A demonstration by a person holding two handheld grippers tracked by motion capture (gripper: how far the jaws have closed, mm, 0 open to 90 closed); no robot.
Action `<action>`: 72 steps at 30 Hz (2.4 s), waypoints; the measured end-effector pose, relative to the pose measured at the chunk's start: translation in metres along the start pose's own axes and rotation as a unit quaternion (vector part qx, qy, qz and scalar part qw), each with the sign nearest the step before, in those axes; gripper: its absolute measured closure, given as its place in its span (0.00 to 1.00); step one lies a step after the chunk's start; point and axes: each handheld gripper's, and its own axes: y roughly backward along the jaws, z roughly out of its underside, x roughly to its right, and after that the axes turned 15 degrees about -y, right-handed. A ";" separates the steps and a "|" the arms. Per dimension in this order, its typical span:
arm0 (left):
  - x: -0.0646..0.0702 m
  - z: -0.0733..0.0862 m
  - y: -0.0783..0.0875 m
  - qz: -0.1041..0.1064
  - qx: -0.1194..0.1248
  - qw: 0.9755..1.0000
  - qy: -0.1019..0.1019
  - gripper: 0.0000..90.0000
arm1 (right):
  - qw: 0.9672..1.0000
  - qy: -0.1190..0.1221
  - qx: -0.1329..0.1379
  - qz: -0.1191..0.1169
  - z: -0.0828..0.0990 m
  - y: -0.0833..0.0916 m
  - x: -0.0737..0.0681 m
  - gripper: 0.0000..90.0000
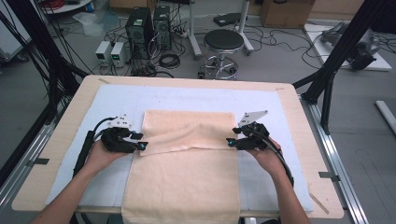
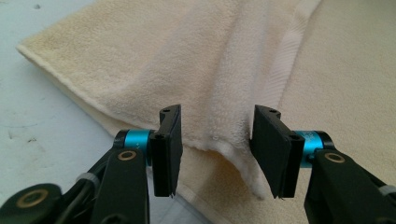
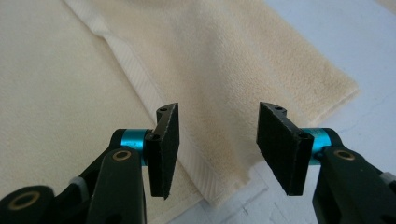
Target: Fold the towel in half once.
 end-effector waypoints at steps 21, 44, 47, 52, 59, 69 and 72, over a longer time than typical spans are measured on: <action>0.018 0.002 -0.001 -0.032 0.026 0.999 0.006 0.41 | 1.000 -0.008 -0.006 -0.021 0.010 -0.012 -0.010 0.52; 0.010 0.007 0.004 -0.036 0.016 0.999 0.014 0.91 | 0.999 0.001 -0.032 -0.032 0.020 -0.029 -0.008 0.95; 0.011 0.005 0.012 -0.038 0.020 0.999 0.013 0.92 | 0.999 0.008 -0.024 -0.041 0.018 -0.021 -0.014 0.95; 0.020 0.002 0.031 -0.034 0.023 0.999 -0.001 0.92 | 0.998 0.015 -0.013 -0.060 0.018 -0.002 -0.028 0.95; 0.044 0.011 0.040 -0.021 0.009 1.000 -0.021 0.92 | 0.995 0.052 -0.007 -0.082 0.033 0.018 -0.065 0.95; 0.054 0.030 0.043 -0.016 -0.006 1.000 -0.008 0.70 | 0.992 0.058 -0.025 -0.110 0.057 0.020 -0.086 0.94; 0.055 0.027 0.050 -0.022 0.011 1.000 -0.011 0.64 | 0.991 0.047 -0.029 -0.123 0.058 0.019 -0.080 0.86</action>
